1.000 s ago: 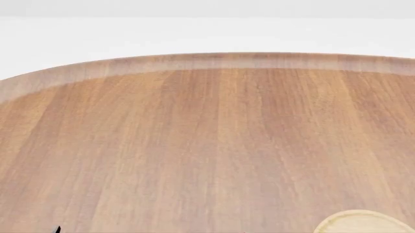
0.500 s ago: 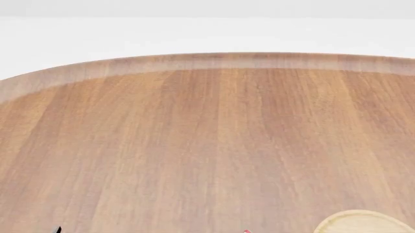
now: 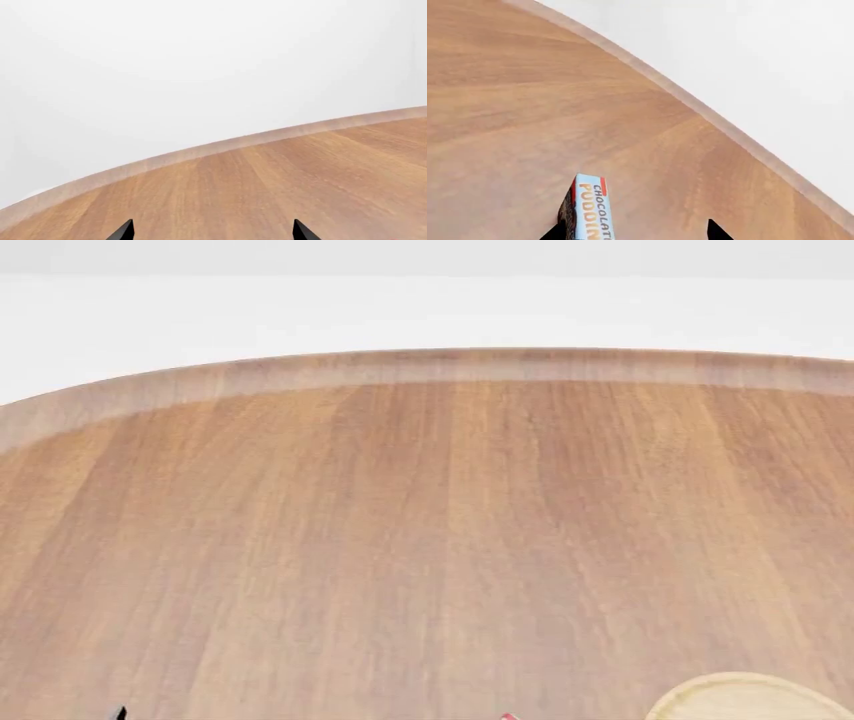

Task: Put the chocolate pudding to the left of the plate.

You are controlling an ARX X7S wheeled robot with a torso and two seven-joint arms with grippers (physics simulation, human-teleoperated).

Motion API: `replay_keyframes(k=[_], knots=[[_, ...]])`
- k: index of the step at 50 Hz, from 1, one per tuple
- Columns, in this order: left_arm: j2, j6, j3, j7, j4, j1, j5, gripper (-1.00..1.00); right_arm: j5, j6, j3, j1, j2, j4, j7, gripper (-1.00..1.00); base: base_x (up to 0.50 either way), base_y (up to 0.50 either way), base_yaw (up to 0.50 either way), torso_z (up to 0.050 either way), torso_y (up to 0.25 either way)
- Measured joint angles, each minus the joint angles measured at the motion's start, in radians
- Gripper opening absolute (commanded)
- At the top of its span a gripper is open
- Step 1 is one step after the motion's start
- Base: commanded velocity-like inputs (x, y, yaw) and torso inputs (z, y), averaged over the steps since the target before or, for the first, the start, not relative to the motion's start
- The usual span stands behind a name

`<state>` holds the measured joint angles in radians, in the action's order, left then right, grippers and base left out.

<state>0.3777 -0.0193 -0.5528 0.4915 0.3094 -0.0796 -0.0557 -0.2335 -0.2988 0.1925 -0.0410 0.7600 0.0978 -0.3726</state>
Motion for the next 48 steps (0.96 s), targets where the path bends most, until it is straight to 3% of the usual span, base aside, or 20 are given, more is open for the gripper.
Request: replay_keyframes(k=[12,25,35,48], knots=[[0.006,0.000,0.004,0.009,0.015,-0.004,0.001,1.00,0.107,0.141,-0.114,-0.170,0.003,-0.400,0.266,1.00,0.00,0.00,0.00,0.000,0.000],[0.016,-0.013,0.014,0.049,0.051,-0.024,0.038,1.00,0.503,0.264,-0.050,-0.206,-0.180,-0.570,0.604,1.00,0.00,0.00,0.00,0.000,0.000],[0.028,-0.056,0.034,0.114,0.102,-0.061,0.108,1.00,0.644,0.200,0.019,-0.221,-0.307,-0.568,0.831,1.00,0.00,0.00,0.00,0.000,0.000],[0.086,-0.258,0.072,0.277,0.286,-0.228,0.316,1.00,0.734,-0.034,0.039,-0.405,-0.336,-0.688,1.084,1.00,0.00,0.00,0.00,0.000,0.000]])
